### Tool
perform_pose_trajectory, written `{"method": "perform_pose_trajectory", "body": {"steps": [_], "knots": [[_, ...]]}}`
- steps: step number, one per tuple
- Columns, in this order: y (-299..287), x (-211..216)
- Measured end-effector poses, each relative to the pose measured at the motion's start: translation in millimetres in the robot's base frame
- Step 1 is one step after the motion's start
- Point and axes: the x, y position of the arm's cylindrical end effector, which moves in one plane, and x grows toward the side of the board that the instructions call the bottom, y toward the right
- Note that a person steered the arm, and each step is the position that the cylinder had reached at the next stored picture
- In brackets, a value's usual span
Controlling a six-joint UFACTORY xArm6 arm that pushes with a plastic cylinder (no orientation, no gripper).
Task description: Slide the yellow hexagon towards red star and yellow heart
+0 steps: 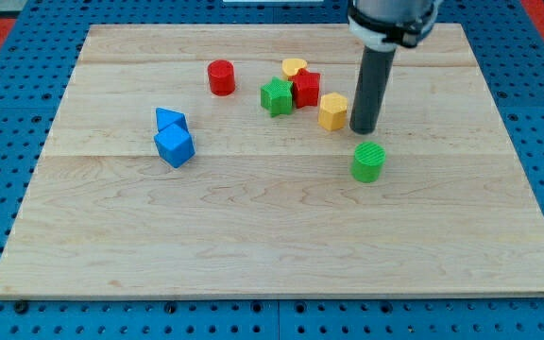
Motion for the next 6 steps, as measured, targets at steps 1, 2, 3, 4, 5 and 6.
{"method": "perform_pose_trajectory", "body": {"steps": [1, 2, 3, 4, 5, 6], "knots": [[-45.0, 9.1], [-59.5, -27.2], [5.2, -100.2], [8.4, -64.0], [39.9, -34.6], [112.7, -86.1]]}}
